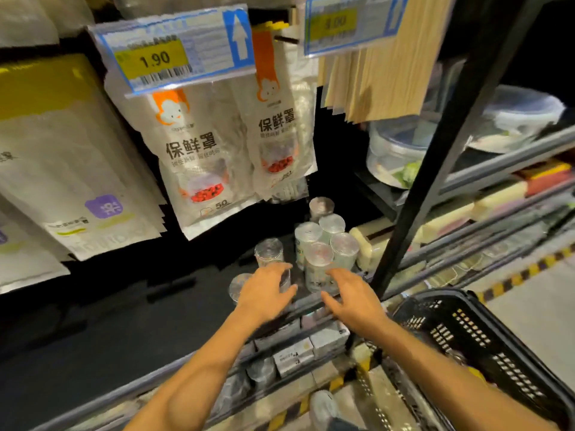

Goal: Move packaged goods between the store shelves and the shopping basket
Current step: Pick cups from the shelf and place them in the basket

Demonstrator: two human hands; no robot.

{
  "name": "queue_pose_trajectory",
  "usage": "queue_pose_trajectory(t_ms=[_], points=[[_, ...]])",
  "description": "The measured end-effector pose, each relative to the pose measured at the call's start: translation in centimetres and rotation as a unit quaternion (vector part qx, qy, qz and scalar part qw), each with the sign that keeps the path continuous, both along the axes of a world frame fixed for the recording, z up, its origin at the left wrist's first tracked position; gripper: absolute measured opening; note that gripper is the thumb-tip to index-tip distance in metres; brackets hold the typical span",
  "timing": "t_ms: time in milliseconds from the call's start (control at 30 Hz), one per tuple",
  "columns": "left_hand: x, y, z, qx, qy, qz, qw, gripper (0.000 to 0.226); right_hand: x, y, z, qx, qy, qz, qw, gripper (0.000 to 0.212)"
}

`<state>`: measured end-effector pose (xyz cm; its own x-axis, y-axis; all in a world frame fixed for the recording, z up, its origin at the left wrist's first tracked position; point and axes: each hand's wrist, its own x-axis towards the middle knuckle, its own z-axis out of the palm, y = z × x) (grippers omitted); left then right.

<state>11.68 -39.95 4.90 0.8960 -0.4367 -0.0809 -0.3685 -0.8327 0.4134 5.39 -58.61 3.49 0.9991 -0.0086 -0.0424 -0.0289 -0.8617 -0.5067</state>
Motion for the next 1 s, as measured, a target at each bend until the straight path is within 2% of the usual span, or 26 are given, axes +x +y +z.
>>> queue_pose_trajectory(t_ms=[100,267,533,800,1000], points=[[-2.7,-2.8,-0.7,-0.007,0.002,-0.071,0.997,0.050,-4.6,-1.9,-0.2,-0.008,0.000,-0.061,0.998,0.049],[-6.8,-7.9,-2.3,0.013,0.065,-0.162,0.985,0.047,-11.6,-5.0,-1.0,-0.013,0.025,-0.143,0.989,0.047],[-11.0,-15.2,-5.4,0.030,0.097,-0.235,0.967,0.044,-18.3,-10.4,-4.3,0.013,0.064,-0.263,0.963,0.049],[-10.6,-26.0,-8.9,0.068,0.158,-0.261,0.950,0.047,-18.8,-19.6,-8.5,0.036,0.100,-0.307,0.946,0.050],[-9.1,-35.0,-13.5,0.080,0.209,-0.212,0.951,0.045,-17.3,-28.1,-13.0,0.073,0.148,-0.315,0.935,0.043]])
